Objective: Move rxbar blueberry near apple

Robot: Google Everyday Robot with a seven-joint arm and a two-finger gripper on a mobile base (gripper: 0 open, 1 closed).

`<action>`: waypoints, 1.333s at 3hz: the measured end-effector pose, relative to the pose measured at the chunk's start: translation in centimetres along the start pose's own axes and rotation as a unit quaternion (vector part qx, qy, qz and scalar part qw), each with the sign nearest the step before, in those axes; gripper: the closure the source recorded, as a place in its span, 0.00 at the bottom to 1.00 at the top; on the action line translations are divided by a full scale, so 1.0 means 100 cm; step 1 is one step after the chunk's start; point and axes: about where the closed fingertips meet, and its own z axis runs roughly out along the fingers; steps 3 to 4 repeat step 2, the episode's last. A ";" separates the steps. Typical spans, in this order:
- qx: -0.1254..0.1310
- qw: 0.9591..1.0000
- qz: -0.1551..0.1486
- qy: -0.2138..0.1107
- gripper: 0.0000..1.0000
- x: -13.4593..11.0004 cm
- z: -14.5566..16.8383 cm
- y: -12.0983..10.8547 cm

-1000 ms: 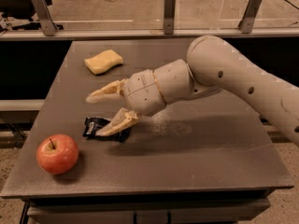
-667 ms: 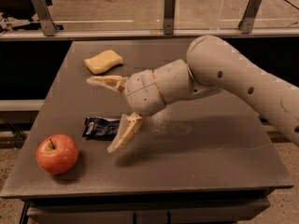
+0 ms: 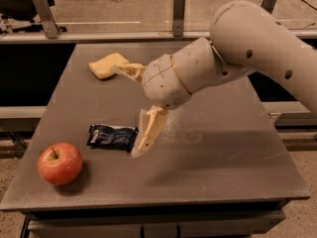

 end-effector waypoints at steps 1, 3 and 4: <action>0.054 0.993 0.068 0.083 0.00 0.008 -0.036 0.005; 0.059 0.991 0.082 0.086 0.00 0.001 -0.036 0.004; 0.059 0.991 0.082 0.086 0.00 0.001 -0.036 0.004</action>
Offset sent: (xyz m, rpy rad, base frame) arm -0.0007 -0.0313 0.0107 -0.0913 0.0190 -0.1897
